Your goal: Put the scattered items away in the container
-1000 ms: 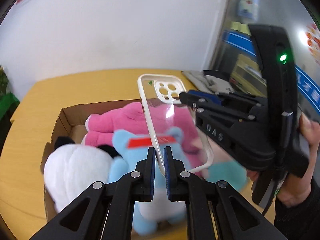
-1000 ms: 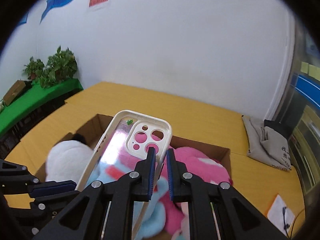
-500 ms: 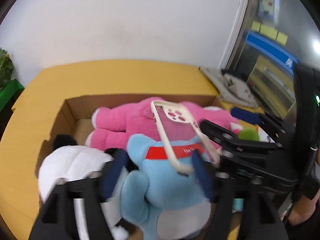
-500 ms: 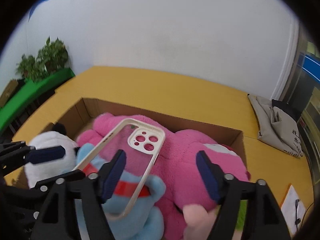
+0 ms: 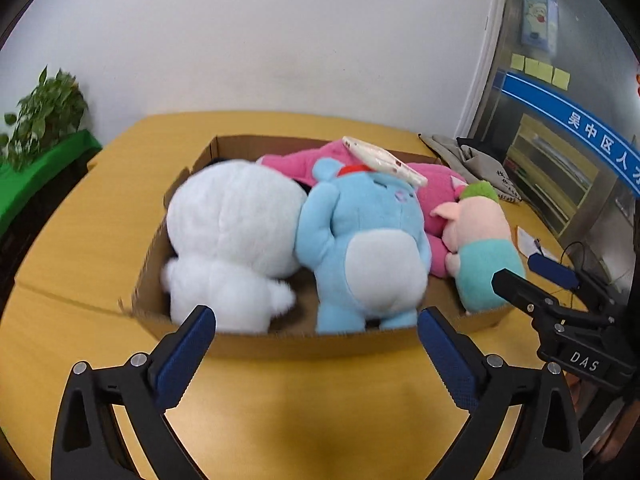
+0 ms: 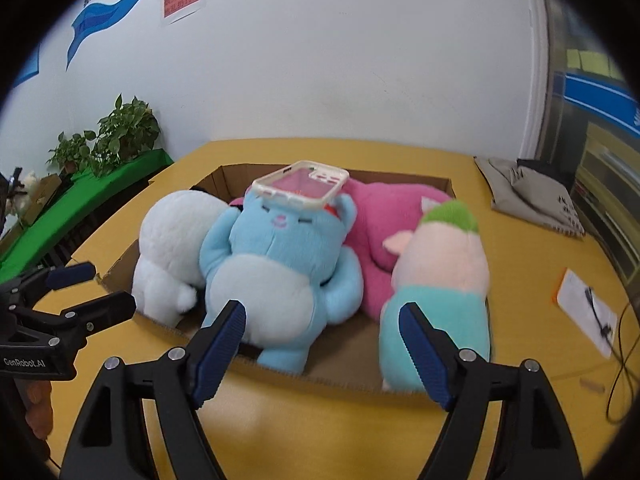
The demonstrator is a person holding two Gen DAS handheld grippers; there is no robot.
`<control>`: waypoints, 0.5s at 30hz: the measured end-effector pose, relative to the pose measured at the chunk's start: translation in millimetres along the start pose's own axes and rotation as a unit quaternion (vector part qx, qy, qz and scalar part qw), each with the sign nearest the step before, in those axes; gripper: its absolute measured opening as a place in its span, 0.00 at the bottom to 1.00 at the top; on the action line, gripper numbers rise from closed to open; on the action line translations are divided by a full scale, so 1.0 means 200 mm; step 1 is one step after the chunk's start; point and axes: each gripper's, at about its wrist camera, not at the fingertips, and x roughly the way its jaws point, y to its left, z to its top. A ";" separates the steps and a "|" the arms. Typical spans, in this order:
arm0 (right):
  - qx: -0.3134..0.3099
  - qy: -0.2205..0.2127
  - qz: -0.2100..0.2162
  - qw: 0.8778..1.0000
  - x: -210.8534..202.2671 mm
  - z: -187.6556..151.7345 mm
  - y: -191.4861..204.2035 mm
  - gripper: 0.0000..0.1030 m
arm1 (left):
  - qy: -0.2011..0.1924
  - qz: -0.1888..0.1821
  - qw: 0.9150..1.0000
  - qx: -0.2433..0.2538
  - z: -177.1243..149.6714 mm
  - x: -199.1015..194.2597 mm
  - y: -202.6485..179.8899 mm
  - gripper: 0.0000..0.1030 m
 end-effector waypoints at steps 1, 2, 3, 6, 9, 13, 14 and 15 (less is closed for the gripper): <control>0.004 -0.001 -0.001 1.000 -0.02 -0.02 0.00 0.77 | 0.001 0.001 1.000 -0.002 -0.02 -0.01 -0.01 0.99; 0.008 -0.001 -0.001 1.000 -0.04 -0.04 0.00 0.77 | 0.002 0.001 1.000 0.000 -0.04 -0.02 -0.02 0.99; 0.011 -0.001 -0.001 1.000 -0.06 -0.06 0.00 0.77 | 0.001 0.000 1.000 0.003 -0.06 -0.03 -0.04 0.99; 0.019 -0.003 -0.008 1.000 -0.12 -0.08 -0.02 0.77 | -0.004 -0.006 1.000 0.007 -0.08 -0.07 -0.08 0.99; 0.022 -0.008 -0.014 1.000 -0.18 -0.10 -0.03 0.77 | -0.012 -0.012 1.000 0.010 -0.08 -0.11 -0.13 0.99; 0.018 -0.016 -0.019 1.000 -0.25 -0.13 -0.03 0.77 | -0.027 0.002 0.999 0.022 -0.10 -0.17 -0.19 0.99; 0.017 -0.018 -0.021 0.999 -0.27 -0.14 -0.03 0.77 | -0.030 0.004 0.999 0.022 -0.11 -0.18 -0.20 0.99; 0.016 -0.020 -0.022 0.999 -0.28 -0.15 -0.04 0.77 | -0.034 0.005 0.999 0.020 -0.12 -0.19 -0.20 0.99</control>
